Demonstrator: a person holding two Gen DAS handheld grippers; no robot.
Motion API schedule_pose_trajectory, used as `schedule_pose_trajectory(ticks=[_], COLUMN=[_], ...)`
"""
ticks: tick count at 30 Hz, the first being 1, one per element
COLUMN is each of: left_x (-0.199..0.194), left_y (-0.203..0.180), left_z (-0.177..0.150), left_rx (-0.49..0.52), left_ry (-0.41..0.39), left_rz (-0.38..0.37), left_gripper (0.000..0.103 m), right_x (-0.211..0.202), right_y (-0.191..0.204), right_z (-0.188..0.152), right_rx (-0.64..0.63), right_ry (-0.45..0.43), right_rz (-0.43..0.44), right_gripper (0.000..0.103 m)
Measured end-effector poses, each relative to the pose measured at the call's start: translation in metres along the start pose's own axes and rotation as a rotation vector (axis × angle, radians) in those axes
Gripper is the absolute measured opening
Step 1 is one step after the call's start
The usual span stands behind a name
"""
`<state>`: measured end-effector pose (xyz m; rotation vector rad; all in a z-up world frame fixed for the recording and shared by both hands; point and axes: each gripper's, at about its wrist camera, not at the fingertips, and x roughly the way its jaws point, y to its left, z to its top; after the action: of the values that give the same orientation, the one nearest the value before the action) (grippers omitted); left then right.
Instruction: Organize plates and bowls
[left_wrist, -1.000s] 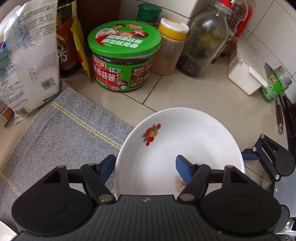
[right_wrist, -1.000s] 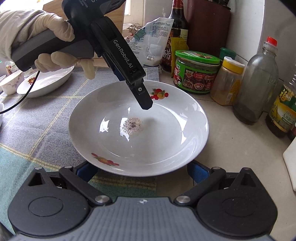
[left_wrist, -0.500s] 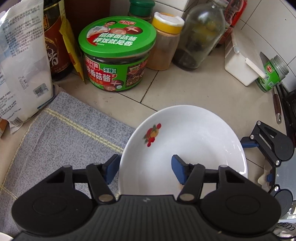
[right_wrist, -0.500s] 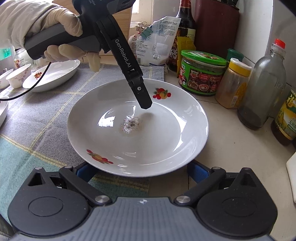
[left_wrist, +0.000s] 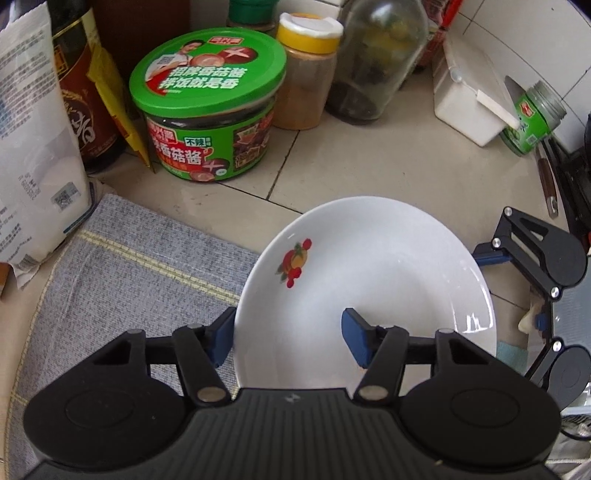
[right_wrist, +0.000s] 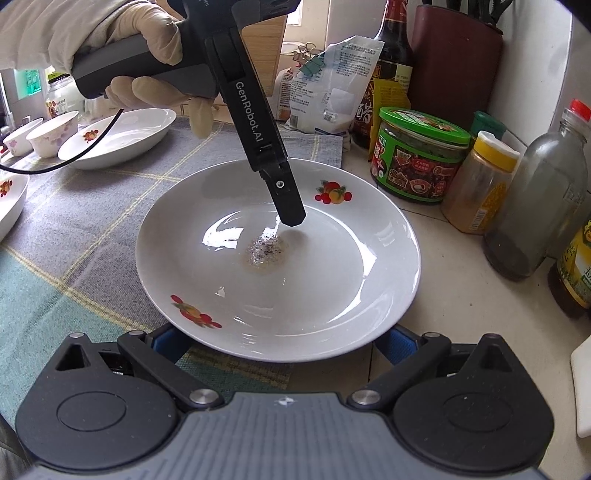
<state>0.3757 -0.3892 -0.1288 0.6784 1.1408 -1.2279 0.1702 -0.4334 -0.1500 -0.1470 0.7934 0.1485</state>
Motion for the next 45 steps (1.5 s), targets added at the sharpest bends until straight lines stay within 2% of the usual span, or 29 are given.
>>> schedule_pose_trajectory(ticks=[3, 21, 33, 45], left_x=[0.0, 0.001, -0.004, -0.03], left_y=[0.004, 0.008, 0.006, 0.005], left_z=[0.003, 0.009, 0.004, -0.009], left_rx=[-0.014, 0.041, 0.043, 0.041], left_ry=[0.01, 0.036, 0.023, -0.012], left_rz=[-0.015, -0.061, -0.051, -0.026], left_gripper=[0.053, 0.053, 0.053, 0.053], right_x=[0.0, -0.002, -0.002, -0.013], right_y=[-0.002, 0.003, 0.001, 0.011], right_z=[0.0, 0.0, 0.0, 0.012], right_rx=[-0.001, -0.019, -0.022, -0.035], right_ry=[0.001, 0.005, 0.016, 0.008], right_rz=[-0.002, -0.028, -0.02, -0.01], right_gripper=[0.103, 0.103, 0.103, 0.103])
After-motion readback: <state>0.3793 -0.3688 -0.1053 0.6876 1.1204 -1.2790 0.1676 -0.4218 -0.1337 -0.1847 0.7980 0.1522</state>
